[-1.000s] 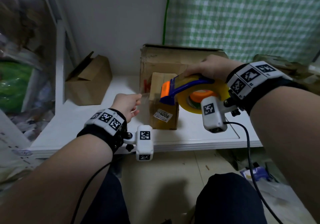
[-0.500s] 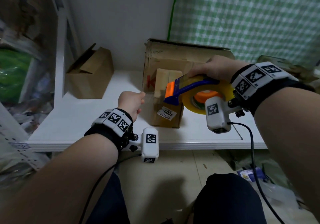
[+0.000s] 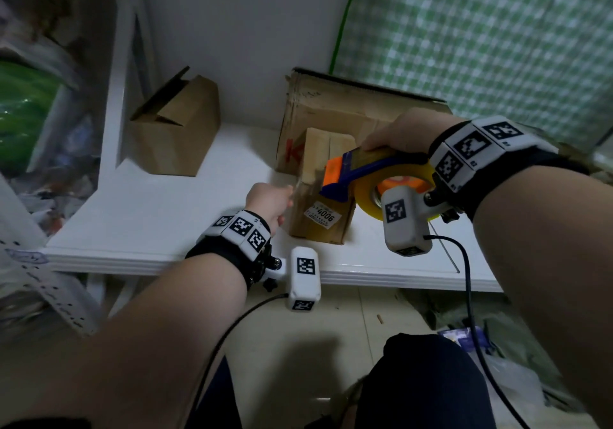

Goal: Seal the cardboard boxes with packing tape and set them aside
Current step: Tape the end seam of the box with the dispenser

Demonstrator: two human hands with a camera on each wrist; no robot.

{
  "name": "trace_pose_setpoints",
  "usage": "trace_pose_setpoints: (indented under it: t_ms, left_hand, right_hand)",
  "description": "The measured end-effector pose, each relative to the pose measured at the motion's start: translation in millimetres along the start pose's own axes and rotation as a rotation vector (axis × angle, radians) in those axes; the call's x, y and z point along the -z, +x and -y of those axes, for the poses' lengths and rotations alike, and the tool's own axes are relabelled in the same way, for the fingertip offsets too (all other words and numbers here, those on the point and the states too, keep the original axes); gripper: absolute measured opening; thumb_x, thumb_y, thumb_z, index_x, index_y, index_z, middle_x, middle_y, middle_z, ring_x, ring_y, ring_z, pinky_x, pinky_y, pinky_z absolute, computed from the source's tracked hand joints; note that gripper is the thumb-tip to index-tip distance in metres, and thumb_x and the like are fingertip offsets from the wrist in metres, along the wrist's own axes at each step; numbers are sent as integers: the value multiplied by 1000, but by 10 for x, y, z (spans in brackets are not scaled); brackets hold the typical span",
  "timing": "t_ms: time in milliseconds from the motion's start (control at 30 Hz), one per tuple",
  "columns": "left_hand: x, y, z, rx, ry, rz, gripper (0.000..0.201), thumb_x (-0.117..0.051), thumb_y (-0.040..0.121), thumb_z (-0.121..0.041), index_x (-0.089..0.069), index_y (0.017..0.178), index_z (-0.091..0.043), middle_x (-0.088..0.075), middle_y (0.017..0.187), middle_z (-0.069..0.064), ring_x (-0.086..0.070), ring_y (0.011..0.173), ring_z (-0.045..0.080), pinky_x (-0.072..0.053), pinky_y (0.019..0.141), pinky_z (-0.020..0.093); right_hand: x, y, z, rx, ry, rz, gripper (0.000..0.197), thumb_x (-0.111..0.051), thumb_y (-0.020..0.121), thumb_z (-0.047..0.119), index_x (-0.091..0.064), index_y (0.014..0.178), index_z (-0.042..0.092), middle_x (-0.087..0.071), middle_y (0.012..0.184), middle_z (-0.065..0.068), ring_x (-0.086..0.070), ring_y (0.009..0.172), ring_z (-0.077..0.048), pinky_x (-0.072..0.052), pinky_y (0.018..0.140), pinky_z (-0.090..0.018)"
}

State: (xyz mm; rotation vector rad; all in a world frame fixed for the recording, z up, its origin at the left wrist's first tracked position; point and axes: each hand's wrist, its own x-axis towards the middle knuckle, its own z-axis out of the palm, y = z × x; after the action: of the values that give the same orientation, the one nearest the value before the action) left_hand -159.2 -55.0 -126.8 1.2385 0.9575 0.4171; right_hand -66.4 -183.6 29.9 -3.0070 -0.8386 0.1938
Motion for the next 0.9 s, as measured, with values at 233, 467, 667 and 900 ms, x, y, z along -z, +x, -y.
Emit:
trace_pose_setpoints:
  t_ms: [233, 467, 667, 900]
  left_hand:
    - [-1, -29, 20, 41, -74, 111, 21, -55, 90, -11, -54, 69, -8, -50, 60, 4, -33, 48, 13, -27, 50, 23]
    - [187, -8, -62, 11, 230, 156, 18, -58, 90, -24, -56, 81, -9, -60, 83, 8, -57, 76, 23, -50, 73, 32]
    - [178, -81, -262, -169, -66, 279, 32, -41, 100, -28, -62, 110, -5, -63, 105, 6, -60, 105, 19, -49, 92, 29]
    - [111, -163, -257, -86, 76, 435, 58, -30, 101, -45, -33, 144, -6, -53, 54, -2, -46, 54, 13, -44, 78, 24]
  right_hand:
    - [-48, 16, 115, -64, -126, -57, 58, -53, 86, 61, -62, 92, 4, -56, 81, -8, -52, 76, -23, -40, 61, -29]
    - [-52, 67, 126, -95, -223, -53, 62, -48, 89, 61, -65, 106, 4, -50, 86, -9, -47, 76, -21, -32, 53, -29]
    - [-115, 140, 52, -89, -174, -21, 63, -46, 87, 65, -65, 117, 13, -50, 75, -6, -46, 70, -20, -35, 64, -31]
    - [-131, 146, -11, -112, -127, -9, 65, -50, 85, 65, -64, 111, 7, -54, 87, -9, -49, 77, -23, -35, 62, -30]
